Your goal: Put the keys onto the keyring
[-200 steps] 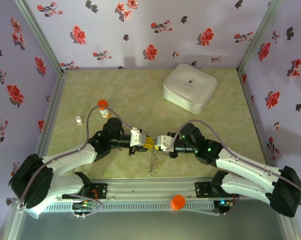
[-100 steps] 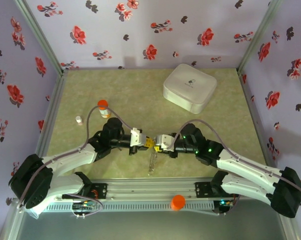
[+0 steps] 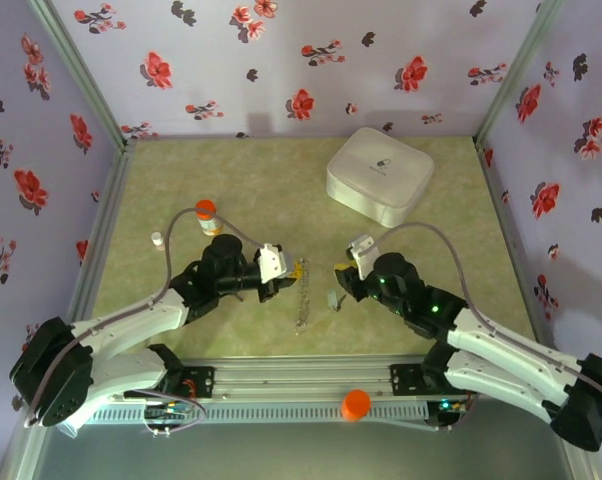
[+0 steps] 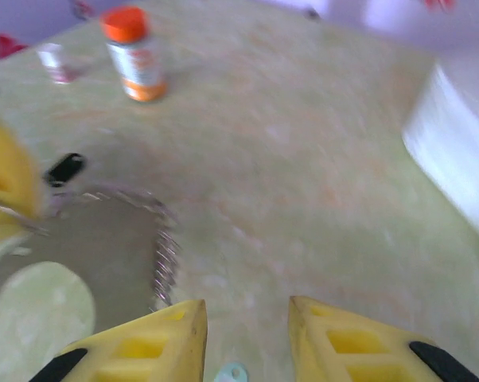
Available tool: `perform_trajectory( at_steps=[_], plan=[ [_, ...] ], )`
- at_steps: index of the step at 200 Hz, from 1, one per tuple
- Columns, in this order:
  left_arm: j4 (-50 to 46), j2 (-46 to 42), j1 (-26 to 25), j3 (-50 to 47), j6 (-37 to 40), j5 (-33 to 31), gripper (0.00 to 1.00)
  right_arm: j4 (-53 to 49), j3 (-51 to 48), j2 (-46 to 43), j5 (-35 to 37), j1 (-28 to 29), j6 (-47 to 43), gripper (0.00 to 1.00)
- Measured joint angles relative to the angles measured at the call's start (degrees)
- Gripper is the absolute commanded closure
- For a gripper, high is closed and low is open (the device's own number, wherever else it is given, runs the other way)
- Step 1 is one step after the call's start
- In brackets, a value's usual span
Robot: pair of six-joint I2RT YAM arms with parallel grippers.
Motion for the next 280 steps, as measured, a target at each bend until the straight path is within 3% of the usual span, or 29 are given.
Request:
perform_trajectory(
  at_steps=[35,76,153,204,280],
  plan=[
    [-2.91,-1.05,0.26,1.57,-2.56,-4.39,1.0,-12.28,8.35,12.79,2.8,-0.04,15.85,0.6],
    [-9.92,-1.36,4.85,7.06,-2.64,-1.73,1.0,-18.82,13.2,23.5,0.24,-0.35,24.22,0.6],
    [-12.87,-1.68,7.17,6.95,-2.29,-0.04,1.0,-22.97,13.7,32.28,-5.81,1.29,31.76,0.59],
    [-12.57,-2.64,7.17,4.13,-2.05,-1.33,1.0,-24.3,16.61,37.53,-5.53,6.1,35.63,0.58],
    [-11.93,-2.75,7.17,3.26,-0.79,-1.68,1.0,-27.3,21.07,44.09,-2.05,9.84,38.62,0.66]
  ],
)
